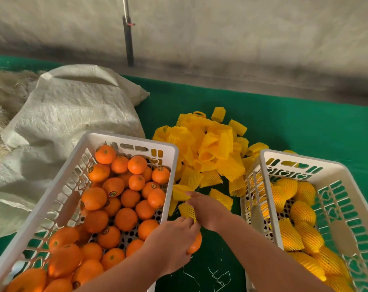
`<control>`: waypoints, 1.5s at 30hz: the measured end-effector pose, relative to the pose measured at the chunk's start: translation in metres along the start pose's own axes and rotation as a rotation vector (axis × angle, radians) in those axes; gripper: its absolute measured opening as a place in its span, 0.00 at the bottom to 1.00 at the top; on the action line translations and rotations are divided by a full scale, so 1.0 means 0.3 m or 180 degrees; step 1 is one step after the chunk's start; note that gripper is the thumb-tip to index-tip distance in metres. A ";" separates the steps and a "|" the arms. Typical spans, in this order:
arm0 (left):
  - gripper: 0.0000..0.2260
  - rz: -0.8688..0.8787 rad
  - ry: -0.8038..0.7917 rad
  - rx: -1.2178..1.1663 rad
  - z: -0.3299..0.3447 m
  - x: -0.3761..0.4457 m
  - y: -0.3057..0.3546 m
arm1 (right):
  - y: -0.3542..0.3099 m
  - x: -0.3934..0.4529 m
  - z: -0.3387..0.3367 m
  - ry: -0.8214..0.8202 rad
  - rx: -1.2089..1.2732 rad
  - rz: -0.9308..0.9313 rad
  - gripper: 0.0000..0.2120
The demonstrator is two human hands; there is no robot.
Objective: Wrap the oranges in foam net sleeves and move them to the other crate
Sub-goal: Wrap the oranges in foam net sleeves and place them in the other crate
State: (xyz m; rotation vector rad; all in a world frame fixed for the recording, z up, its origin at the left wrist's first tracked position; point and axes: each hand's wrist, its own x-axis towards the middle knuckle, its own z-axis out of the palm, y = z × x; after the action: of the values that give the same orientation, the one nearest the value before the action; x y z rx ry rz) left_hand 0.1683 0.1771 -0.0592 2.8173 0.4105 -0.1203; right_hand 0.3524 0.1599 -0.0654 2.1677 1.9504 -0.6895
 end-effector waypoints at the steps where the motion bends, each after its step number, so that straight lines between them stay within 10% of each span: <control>1: 0.29 0.0008 0.0029 -0.0031 0.004 0.002 -0.002 | 0.001 0.018 0.007 -0.0062 -0.0047 -0.0004 0.31; 11: 0.31 -0.0028 0.0022 -0.0044 0.030 0.005 -0.013 | 0.003 0.128 0.052 -0.0203 -0.0032 0.0125 0.24; 26: 0.31 -0.0186 0.0151 0.0123 -0.005 -0.004 0.008 | 0.236 -0.162 0.052 0.0725 0.2603 0.0655 0.14; 32: 0.33 -0.0251 0.0204 0.0221 -0.021 -0.017 0.020 | 0.275 -0.104 0.103 -0.0045 0.1782 0.0900 0.16; 45: 0.31 -0.0349 0.0214 0.0452 -0.019 -0.020 0.030 | 0.249 -0.062 0.209 0.0149 0.0230 0.0652 0.42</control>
State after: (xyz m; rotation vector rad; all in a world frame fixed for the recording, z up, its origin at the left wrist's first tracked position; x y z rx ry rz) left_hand 0.1653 0.1690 -0.0504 2.9442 0.5945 -0.0809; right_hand 0.4090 0.1068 -0.1274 2.4039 1.7156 -0.6900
